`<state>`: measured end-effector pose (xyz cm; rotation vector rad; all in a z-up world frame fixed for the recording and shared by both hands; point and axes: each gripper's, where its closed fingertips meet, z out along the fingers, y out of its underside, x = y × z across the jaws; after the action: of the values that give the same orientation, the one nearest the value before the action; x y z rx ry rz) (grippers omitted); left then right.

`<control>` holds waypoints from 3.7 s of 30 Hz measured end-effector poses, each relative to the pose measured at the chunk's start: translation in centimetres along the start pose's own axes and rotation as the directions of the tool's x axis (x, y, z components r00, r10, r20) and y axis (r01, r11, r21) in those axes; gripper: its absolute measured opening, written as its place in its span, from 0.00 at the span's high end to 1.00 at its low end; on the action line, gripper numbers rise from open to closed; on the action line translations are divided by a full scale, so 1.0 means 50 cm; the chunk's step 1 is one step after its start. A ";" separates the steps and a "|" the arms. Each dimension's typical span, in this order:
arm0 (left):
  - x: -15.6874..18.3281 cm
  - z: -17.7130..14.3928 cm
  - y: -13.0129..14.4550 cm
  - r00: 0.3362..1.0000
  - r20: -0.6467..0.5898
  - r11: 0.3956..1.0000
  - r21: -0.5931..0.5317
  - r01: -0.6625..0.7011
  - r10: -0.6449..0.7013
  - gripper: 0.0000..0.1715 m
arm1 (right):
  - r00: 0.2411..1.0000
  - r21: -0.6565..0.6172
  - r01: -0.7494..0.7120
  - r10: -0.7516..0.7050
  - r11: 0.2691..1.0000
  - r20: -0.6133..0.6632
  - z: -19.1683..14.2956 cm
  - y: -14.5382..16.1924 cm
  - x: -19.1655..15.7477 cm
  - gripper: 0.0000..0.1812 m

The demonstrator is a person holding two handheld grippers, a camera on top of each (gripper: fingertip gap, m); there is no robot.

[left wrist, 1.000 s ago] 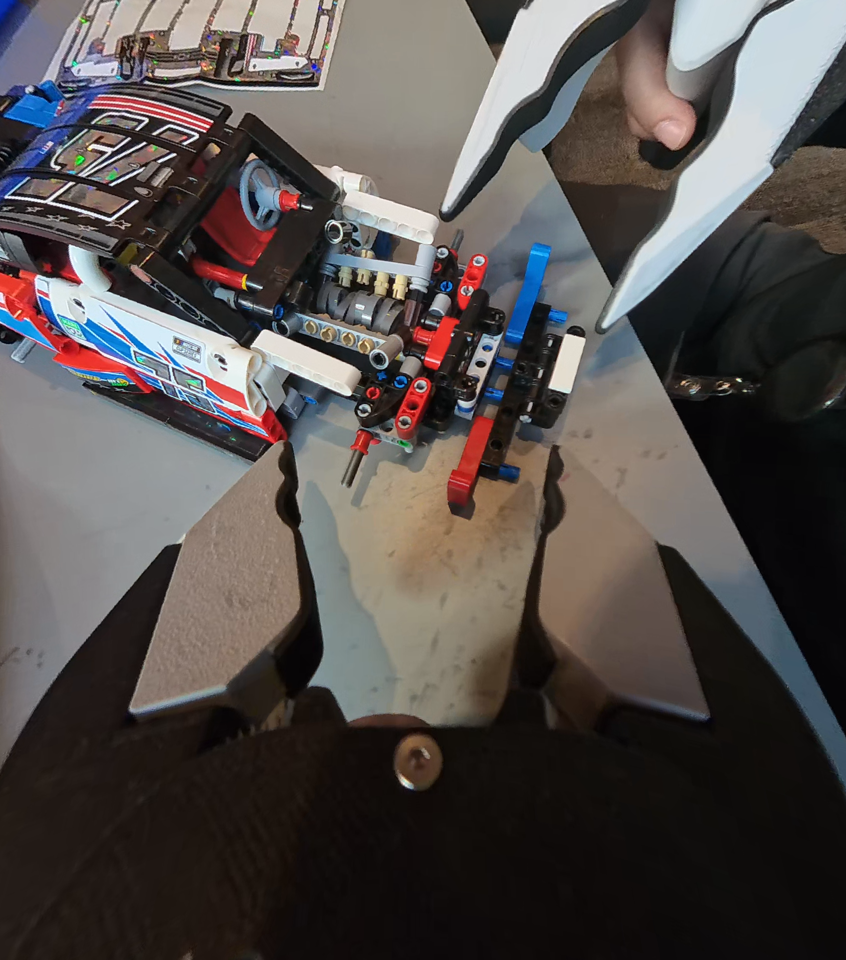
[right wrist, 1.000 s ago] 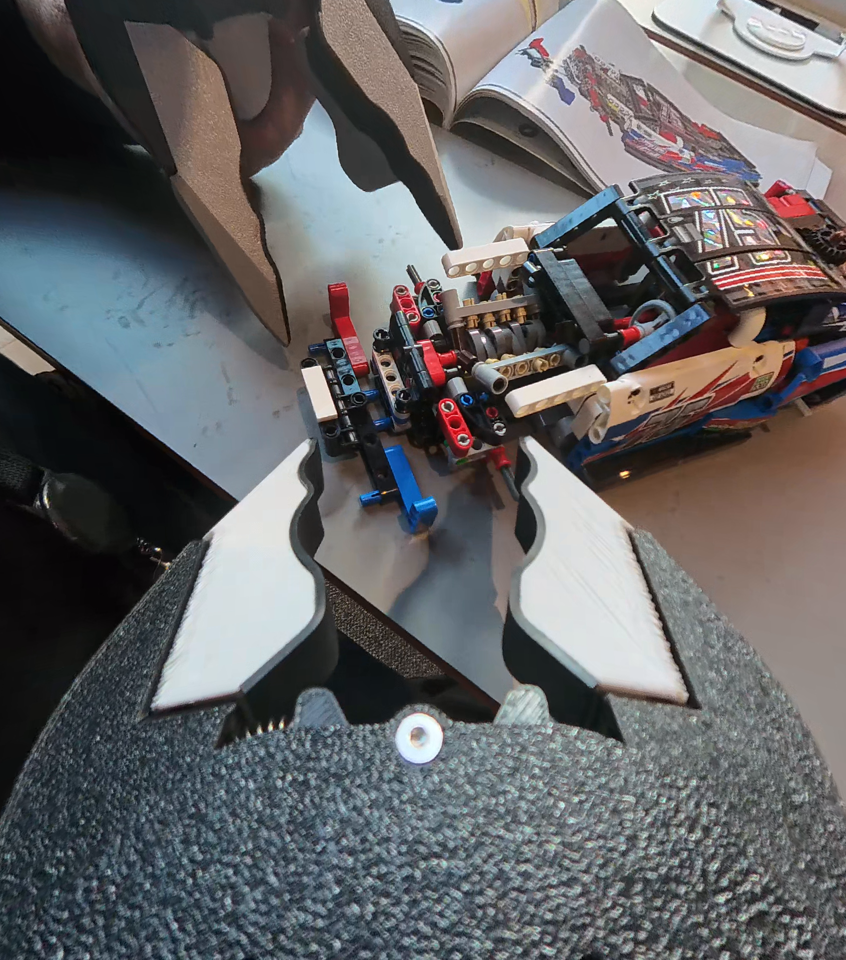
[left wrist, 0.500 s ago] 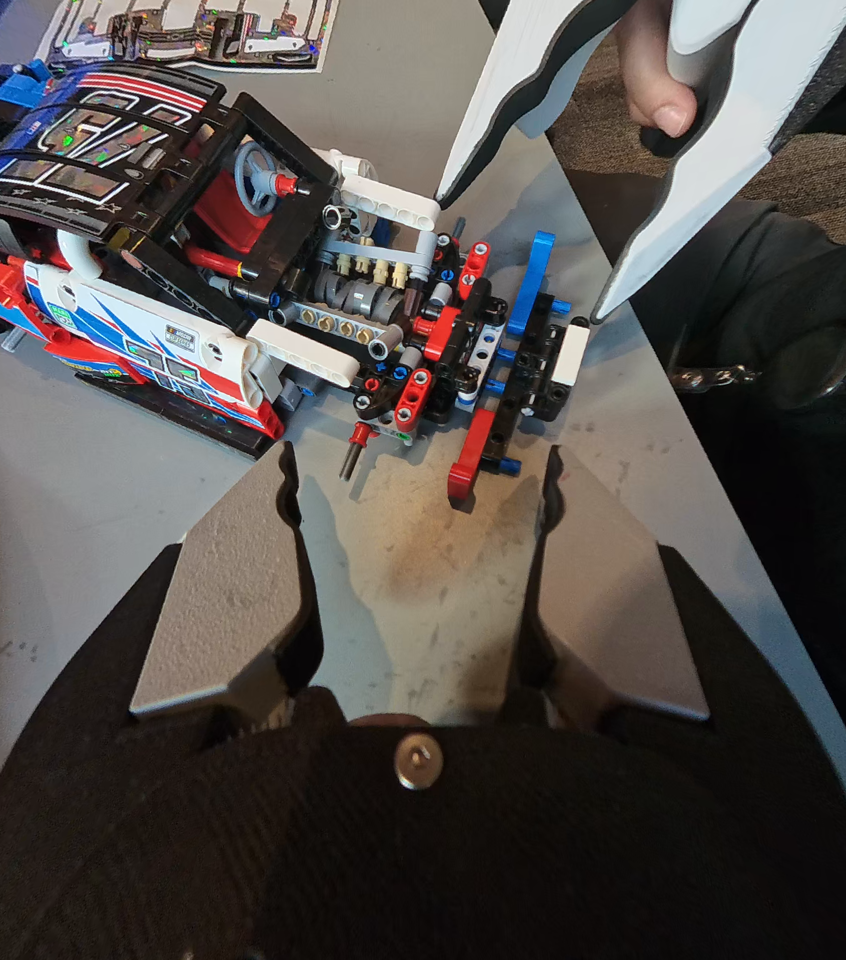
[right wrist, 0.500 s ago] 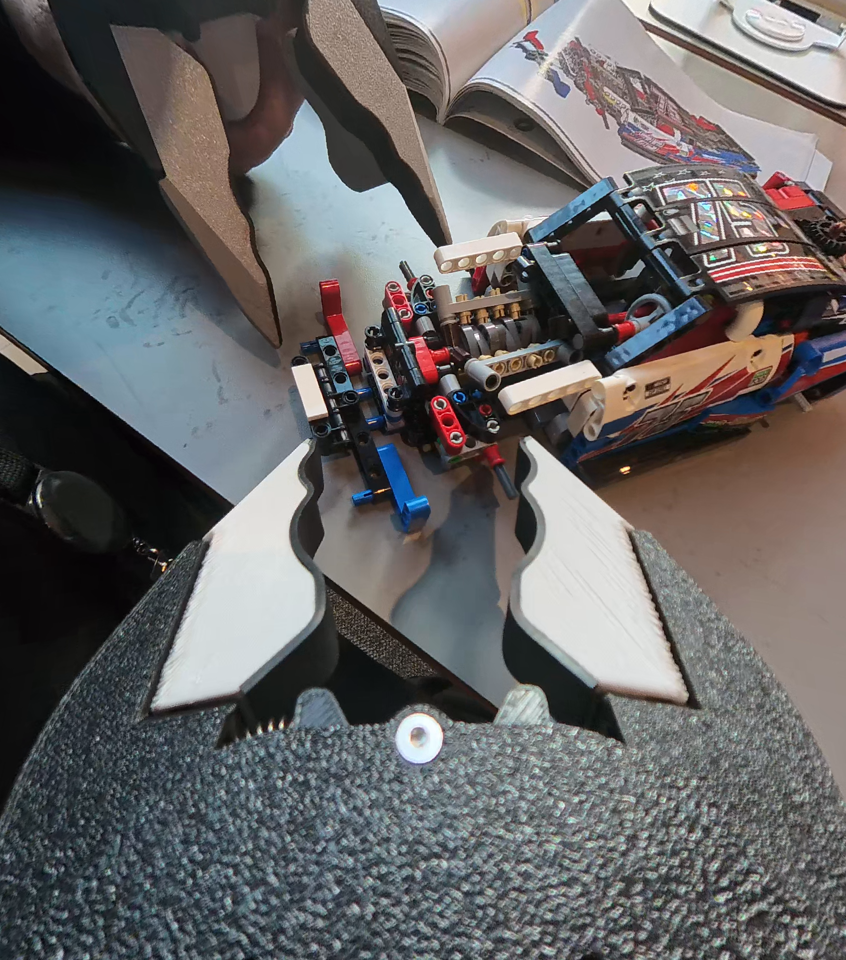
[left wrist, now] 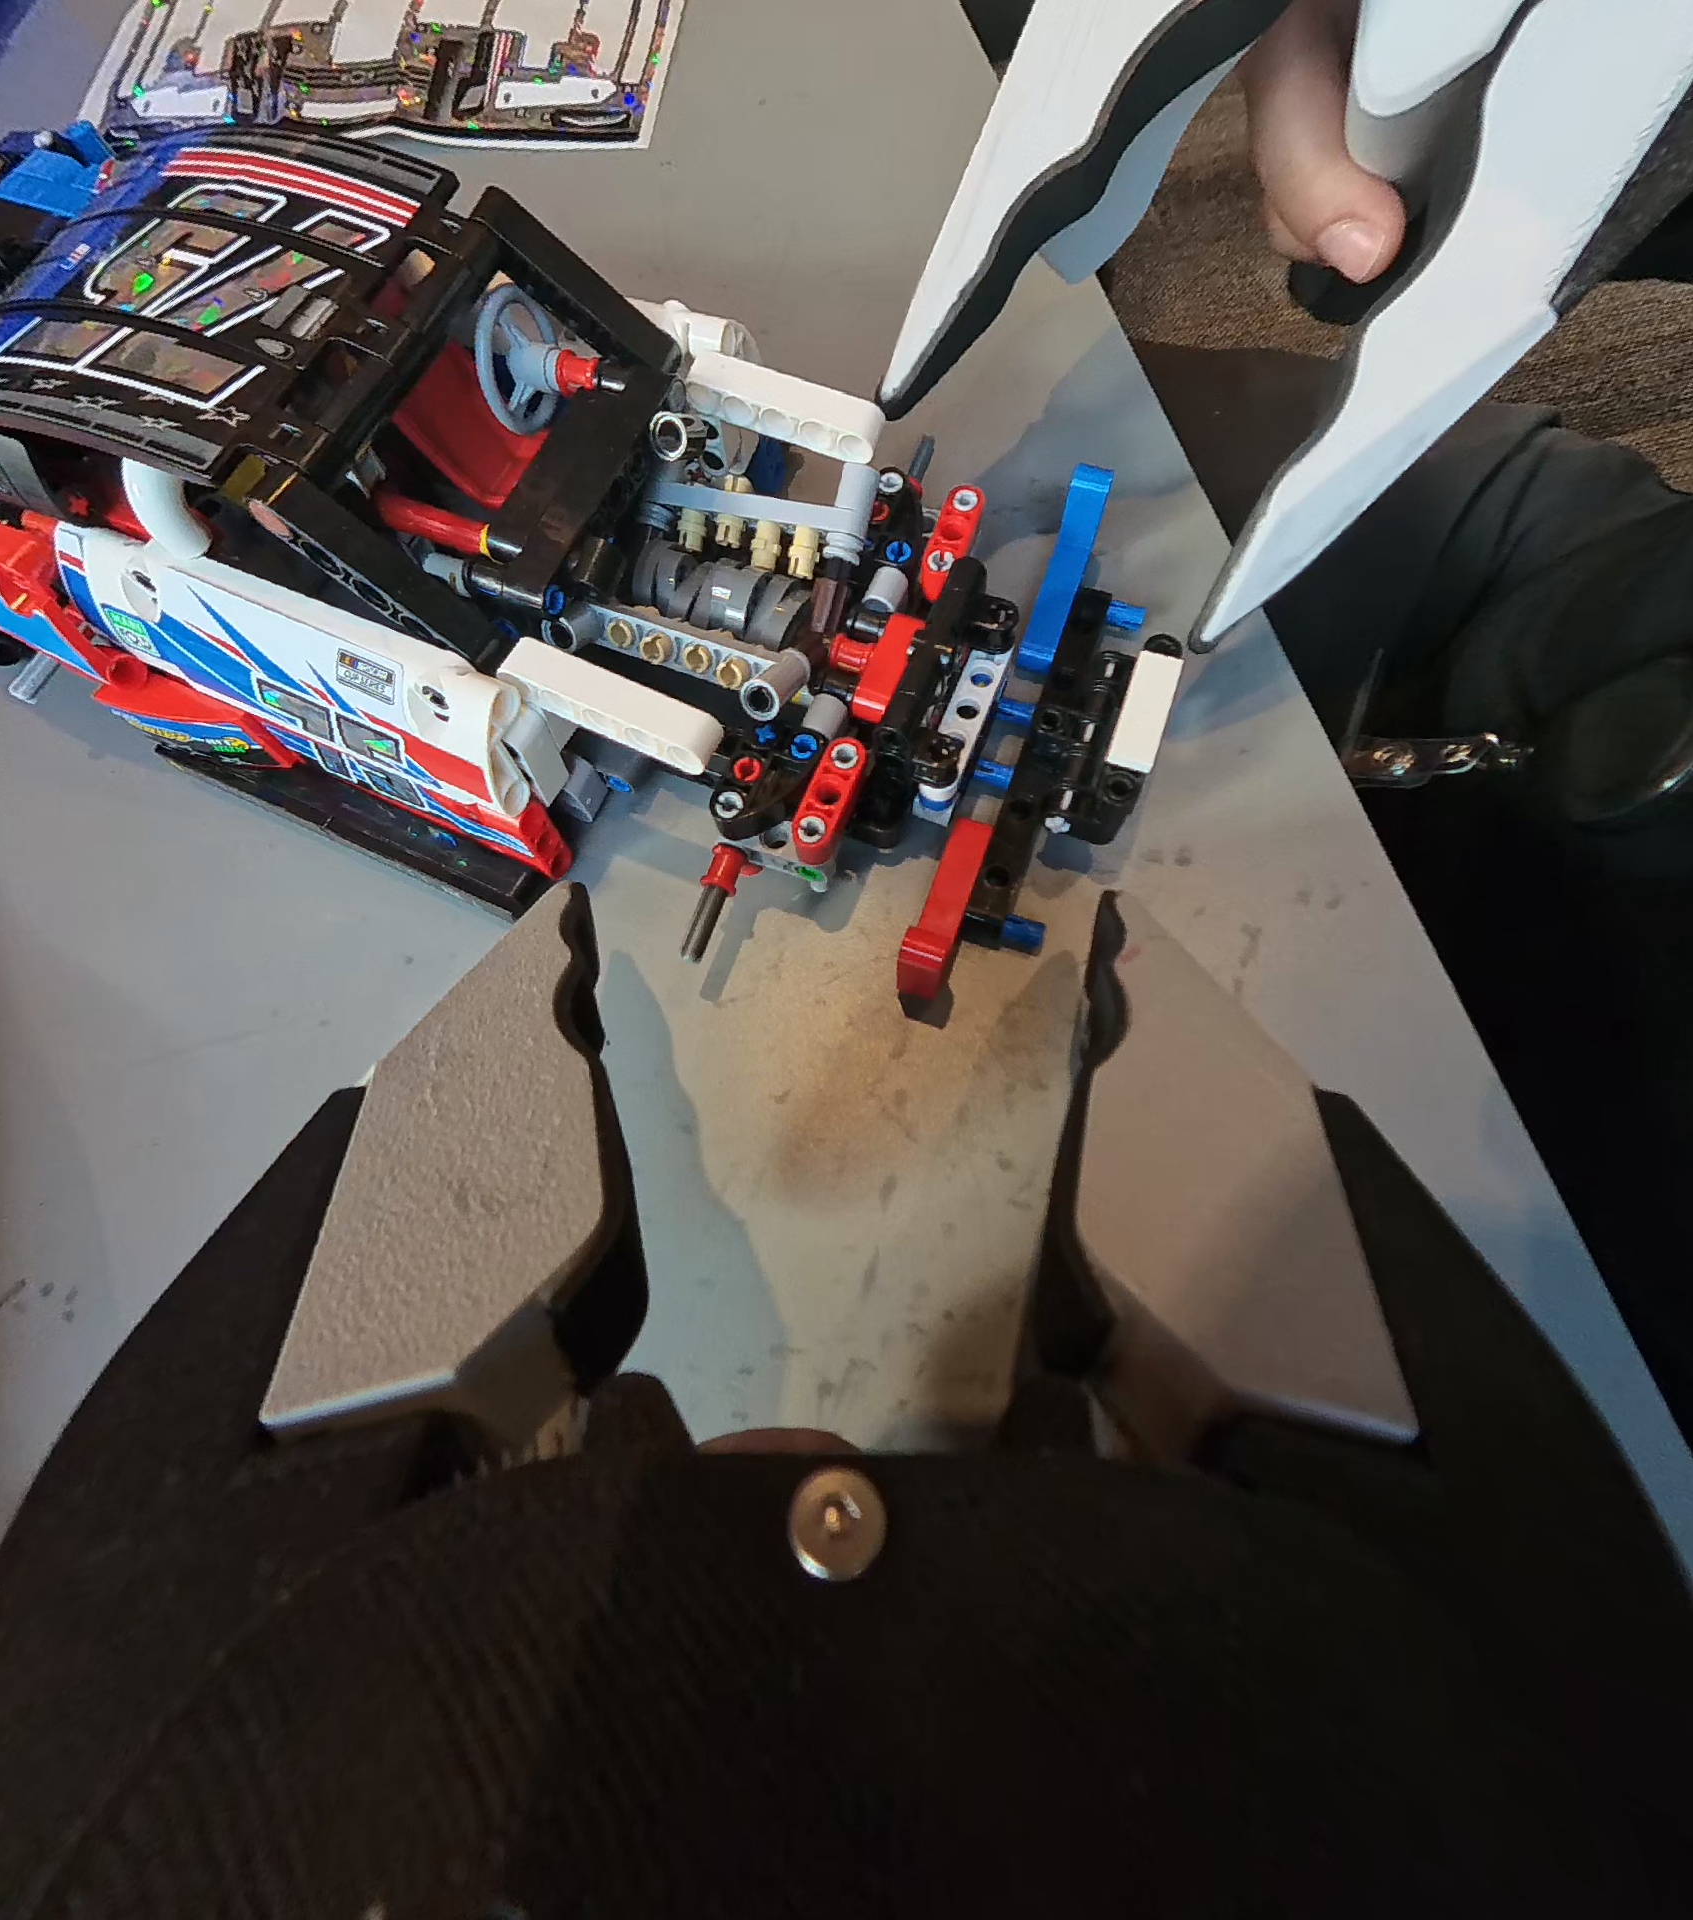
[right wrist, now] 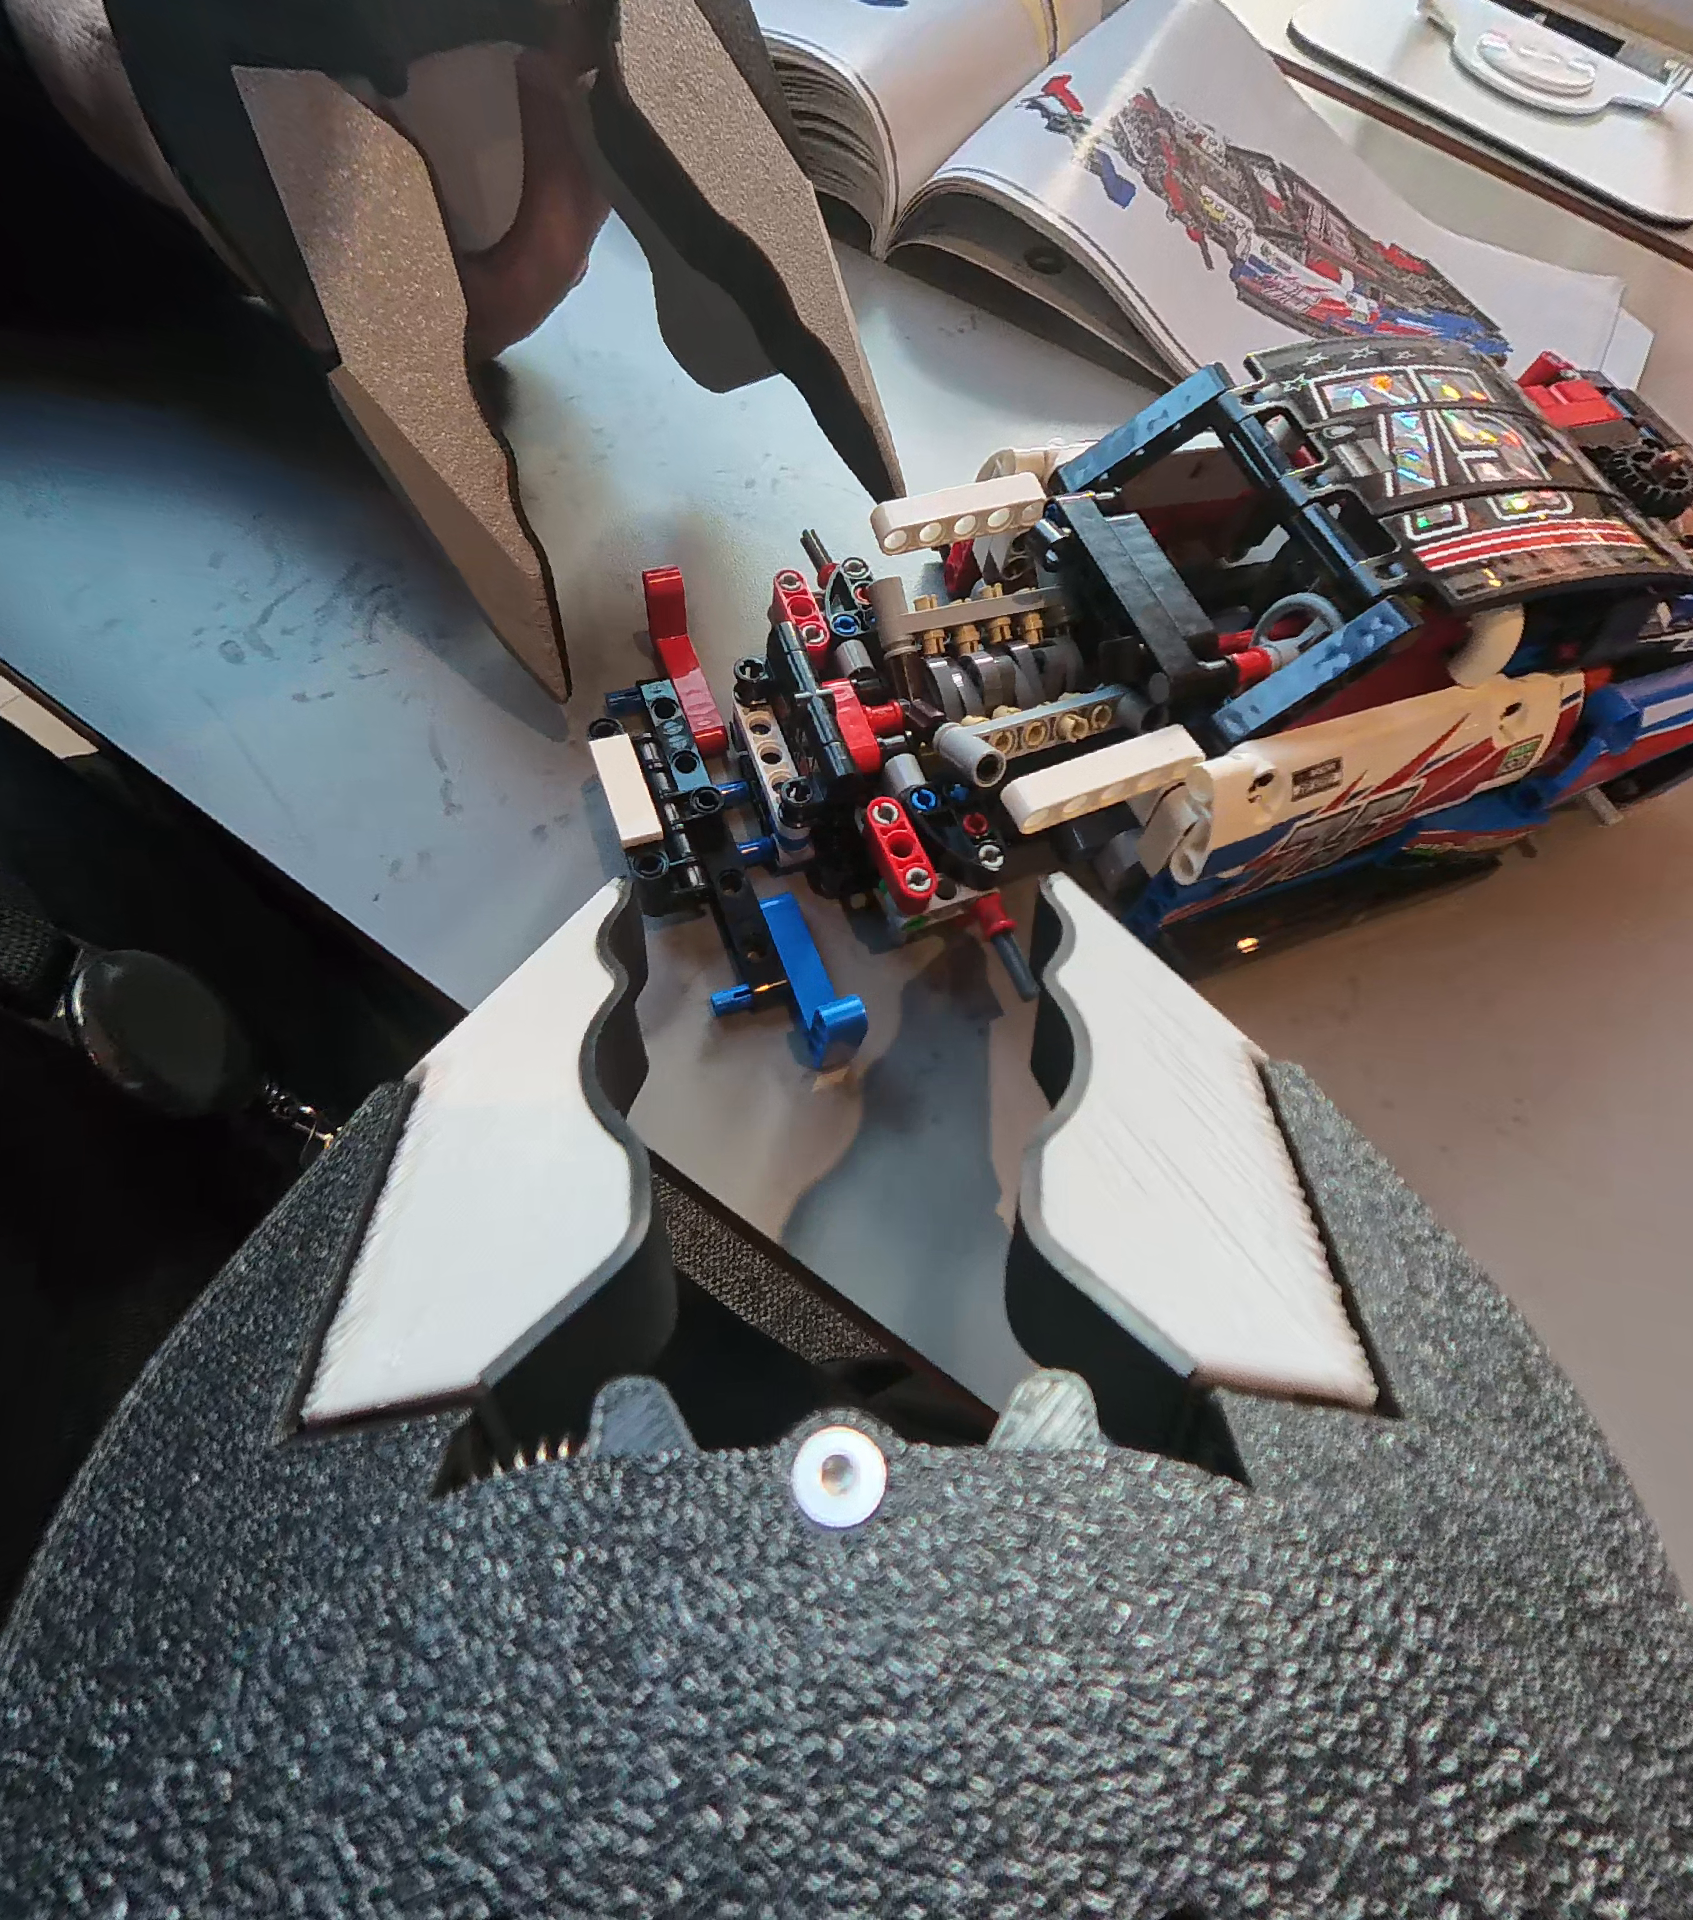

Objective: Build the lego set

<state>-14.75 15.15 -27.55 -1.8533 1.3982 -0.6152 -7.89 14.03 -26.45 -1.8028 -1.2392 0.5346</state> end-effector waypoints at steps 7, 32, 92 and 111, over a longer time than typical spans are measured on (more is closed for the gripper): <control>0.001 0.000 0.003 1.000 -0.006 1.000 -0.008 0.002 -0.002 0.46 | 1.000 -0.001 -0.004 0.004 1.000 0.004 0.002 0.002 0.001 0.59; 0.019 0.040 -0.001 0.994 -0.062 0.992 -0.080 -0.094 0.090 0.47 | 0.995 -0.035 0.042 -0.039 0.998 0.093 0.023 0.015 0.001 0.56; 0.056 0.007 0.022 0.994 -0.059 0.990 -0.103 -0.100 0.095 0.81 | 0.983 -0.064 0.156 -0.149 0.986 0.103 0.025 0.005 -0.097 0.82; 0.067 -0.004 -0.014 0.988 -0.040 0.988 -0.029 -0.149 0.148 0.84 | 0.991 -0.101 0.128 -0.124 0.987 0.047 0.022 0.016 -0.068 0.92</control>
<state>-13.47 12.02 -27.03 -1.7508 1.5630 -0.5579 -9.70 11.29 -28.09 -1.7919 -1.4215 0.4442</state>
